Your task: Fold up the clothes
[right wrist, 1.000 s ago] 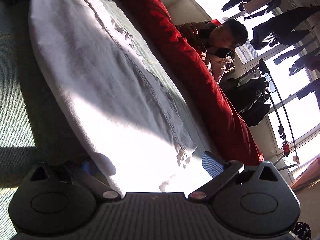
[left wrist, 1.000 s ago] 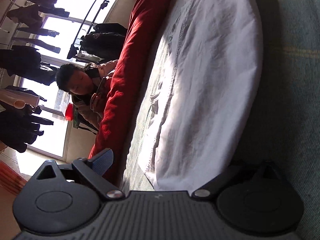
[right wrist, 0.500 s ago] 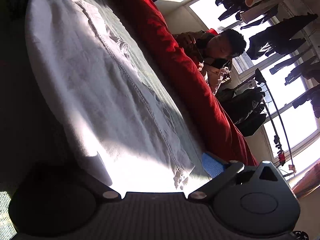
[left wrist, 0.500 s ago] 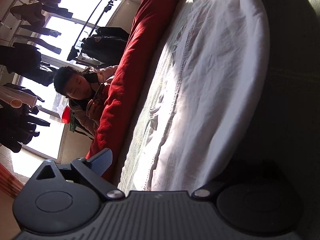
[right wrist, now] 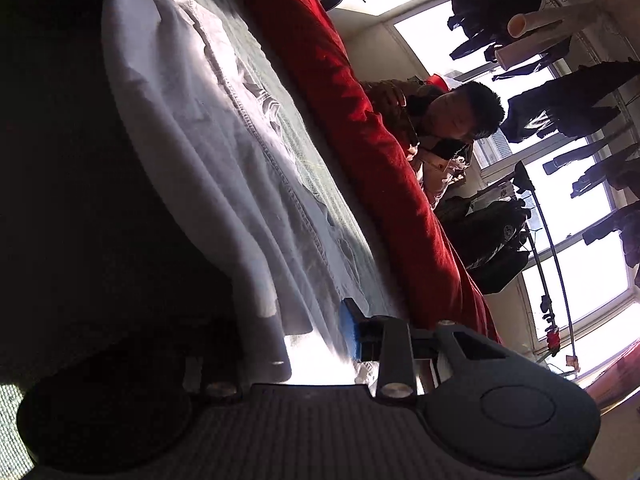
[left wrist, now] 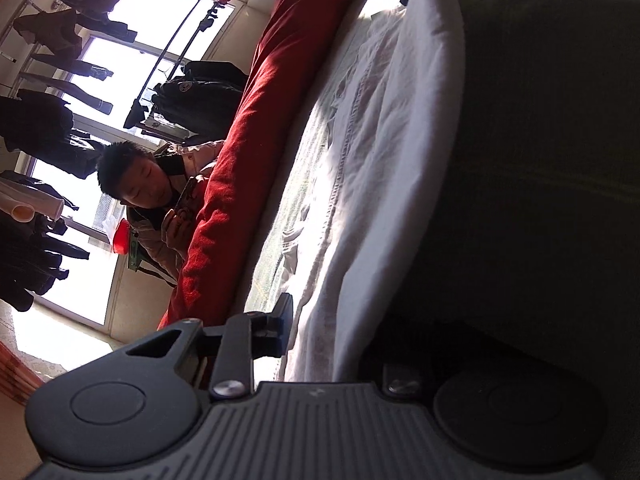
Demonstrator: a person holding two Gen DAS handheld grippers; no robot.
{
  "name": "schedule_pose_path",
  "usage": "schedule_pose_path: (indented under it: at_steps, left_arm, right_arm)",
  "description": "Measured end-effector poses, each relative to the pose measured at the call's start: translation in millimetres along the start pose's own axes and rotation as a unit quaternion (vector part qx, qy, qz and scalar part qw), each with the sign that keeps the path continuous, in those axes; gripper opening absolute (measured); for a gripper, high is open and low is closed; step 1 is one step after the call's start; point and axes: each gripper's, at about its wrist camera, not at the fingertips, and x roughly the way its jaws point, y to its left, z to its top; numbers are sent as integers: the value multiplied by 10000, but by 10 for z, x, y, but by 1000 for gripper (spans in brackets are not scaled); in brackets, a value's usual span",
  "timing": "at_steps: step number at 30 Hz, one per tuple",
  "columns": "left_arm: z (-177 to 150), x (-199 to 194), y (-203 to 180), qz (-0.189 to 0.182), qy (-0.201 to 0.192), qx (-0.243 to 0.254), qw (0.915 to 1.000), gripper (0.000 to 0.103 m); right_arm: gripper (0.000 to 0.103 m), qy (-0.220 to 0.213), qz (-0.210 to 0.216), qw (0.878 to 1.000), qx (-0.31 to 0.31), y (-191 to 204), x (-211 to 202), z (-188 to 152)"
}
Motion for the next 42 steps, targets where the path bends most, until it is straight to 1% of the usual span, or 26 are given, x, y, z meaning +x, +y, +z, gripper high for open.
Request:
schedule_pose_path:
  at_steps: [1, 2, 3, 4, 7, 12, 15, 20, 22, 26, 29, 34, 39, 42]
  left_arm:
    - [-1, -14, 5, 21, -10, -9, 10000, 18]
    - [-3, -28, 9, 42, -21, -18, 10000, 18]
    - [-4, -43, 17, 62, -31, -31, 10000, 17]
    - [-1, -62, 41, 73, -43, -65, 9999, 13]
    - [7, -127, 110, 139, -84, -131, 9998, 11]
    - [18, -256, 214, 196, -115, -253, 9994, 9]
    - [24, -413, 238, 206, -164, -179, 9995, 9]
    - [34, -791, 201, 99, -251, 7, 9996, 9]
    - [33, -980, 153, 51, -285, 125, 9995, 9]
    - [16, -1374, 55, -66, -336, 185, 9992, 9]
    - [-16, -1655, -44, -181, -361, 240, 9989, 9]
    - [-114, -1877, -235, -407, -288, 272, 9984, 9]
    - [-213, -2021, -415, -595, -179, 260, 9977, 9]
    - [-260, -2093, -469, -670, -127, 191, 9975, 9]
  right_arm:
    - [11, -11, -32, 10000, -32, 6, -19, 13]
    - [10, -19, -90, 9999, -87, 15, -36, 24]
    - [10, -26, -128, 9999, -112, 14, -51, 31]
    - [10, -28, -136, 9999, -96, 3, -65, 36]
    - [8, -69, -181, 9998, -51, -47, -141, 54]
    - [6, -189, -271, 9995, 26, -148, -329, 123]
    - [6, -215, -249, 9995, 18, -194, -466, 159]
    - [6, -117, 43, 9999, 35, -232, -784, 134]
    - [6, -55, 162, 9999, -2, -206, -956, 111]
    - [6, 55, 417, 9991, 3, -134, -1350, 55]
    - [6, 127, 534, 9985, -45, -34, -1657, 8]
    - [6, 262, 841, 9961, -8, 189, -2026, -59]
    - [6, 388, 1093, 9932, -3, 463, -2193, -118]
    - [7, 430, 1219, 9915, 146, 560, -2259, -172]
